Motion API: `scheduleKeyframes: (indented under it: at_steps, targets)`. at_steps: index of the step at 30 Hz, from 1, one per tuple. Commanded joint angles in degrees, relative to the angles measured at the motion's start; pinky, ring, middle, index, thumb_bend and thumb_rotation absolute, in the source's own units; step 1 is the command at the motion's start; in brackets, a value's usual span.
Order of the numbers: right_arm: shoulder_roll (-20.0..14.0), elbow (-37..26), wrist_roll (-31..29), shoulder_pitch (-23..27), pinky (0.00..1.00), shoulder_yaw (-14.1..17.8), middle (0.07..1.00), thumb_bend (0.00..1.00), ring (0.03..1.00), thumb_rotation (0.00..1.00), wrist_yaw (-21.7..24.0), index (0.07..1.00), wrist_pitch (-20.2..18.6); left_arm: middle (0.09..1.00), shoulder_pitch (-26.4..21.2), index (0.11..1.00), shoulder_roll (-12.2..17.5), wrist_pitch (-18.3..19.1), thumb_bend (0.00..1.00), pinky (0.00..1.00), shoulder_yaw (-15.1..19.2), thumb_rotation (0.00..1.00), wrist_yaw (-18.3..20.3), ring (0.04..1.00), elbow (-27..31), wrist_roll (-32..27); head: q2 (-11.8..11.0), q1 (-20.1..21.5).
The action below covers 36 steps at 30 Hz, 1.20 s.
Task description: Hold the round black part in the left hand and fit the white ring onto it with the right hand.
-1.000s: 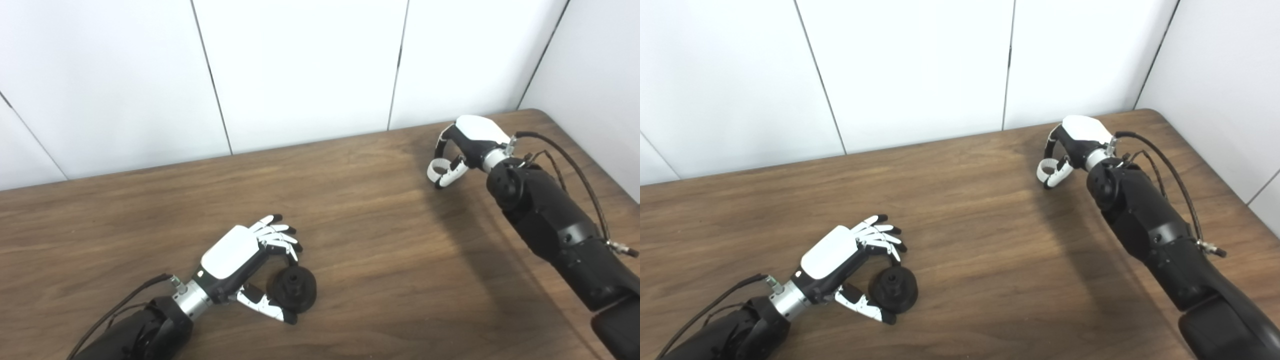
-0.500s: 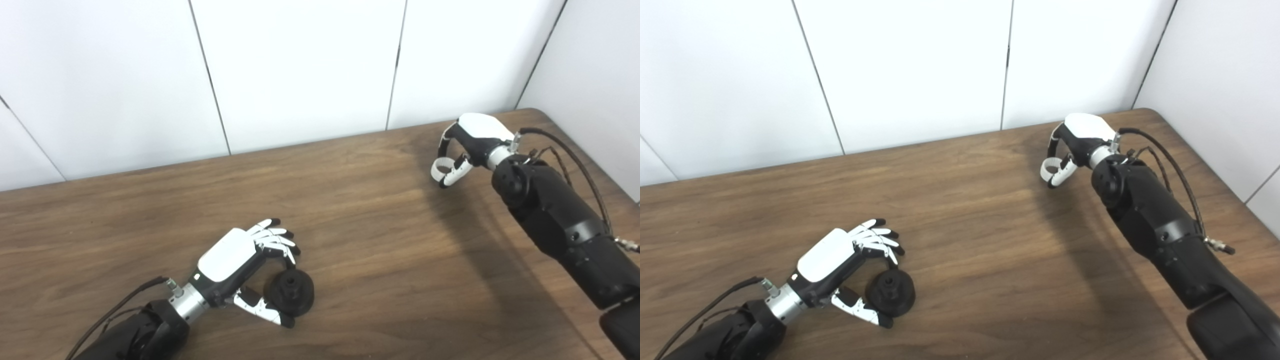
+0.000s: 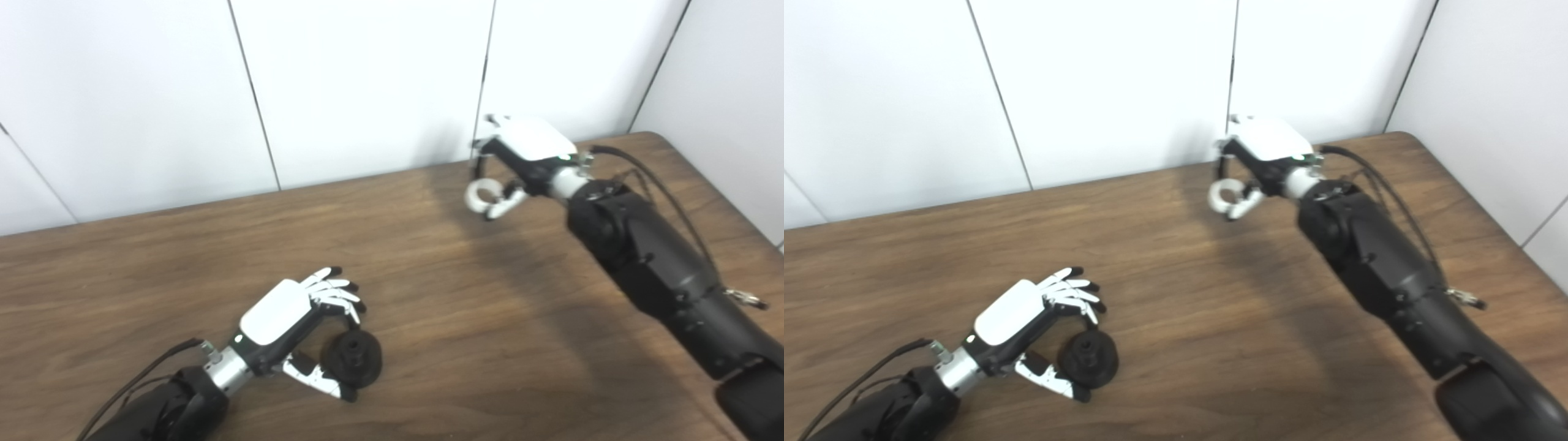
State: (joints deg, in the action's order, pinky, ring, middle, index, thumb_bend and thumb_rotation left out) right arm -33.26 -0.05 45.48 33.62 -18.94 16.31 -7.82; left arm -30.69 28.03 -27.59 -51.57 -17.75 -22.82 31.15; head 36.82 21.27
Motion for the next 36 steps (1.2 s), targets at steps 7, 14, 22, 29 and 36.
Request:
scheduleKeyframes:
  at_steps: [7, 14, 22, 29, 36]
  targets:
    - [3.51, -13.33, -0.34, 2.26, 1.0, -0.24, 0.835, 0.53, 1.0, 0.14, 5.23, 0.482, 2.69, 0.713, -0.91, 0.483, 0.63, 0.67, 0.52, 0.94, -1.18, 0.05, 1.47, 0.842, -5.42, 1.66, 0.74, -1.86]
    - [6.78, -20.26, -0.84, -0.17, 1.0, -0.66, 0.825, 0.53, 1.0, 0.14, 8.48, 0.481, 4.79, 0.712, -0.64, 0.483, 0.88, 0.68, 0.52, 0.94, -0.76, 0.05, 2.28, 0.847, -4.91, 1.94, 1.7, -5.23]
    - [8.97, -26.6, -2.07, -2.45, 1.0, -1.29, 0.824, 0.53, 1.0, 0.14, 12.93, 0.481, 6.42, 0.716, 0.11, 0.483, 0.5, 0.67, 0.52, 0.95, 0.57, 0.05, 3.03, 0.852, -3.83, 2.7, 2.75, -8.38]
    - [10.15, -30.77, -3.17, -4.71, 1.0, -1.53, 0.83, 0.53, 1.0, 0.14, 16.55, 0.481, 7.0, 0.714, 0.91, 0.483, -0.67, 0.67, 0.52, 0.97, 2.56, 0.05, 4.92, 0.868, -2.55, 3.5, 3.16, -10.48]
    - [10.11, -31.24, -6.2, -6.29, 1.0, -1.44, 0.897, 0.53, 1.0, 0.14, 19.65, 0.481, 7.47, 0.713, 1.47, 0.483, -1.34, 0.68, 0.52, 0.97, 3.32, 0.05, 4.94, 0.86, -2.37, 4.4, 3.27, -11.91]
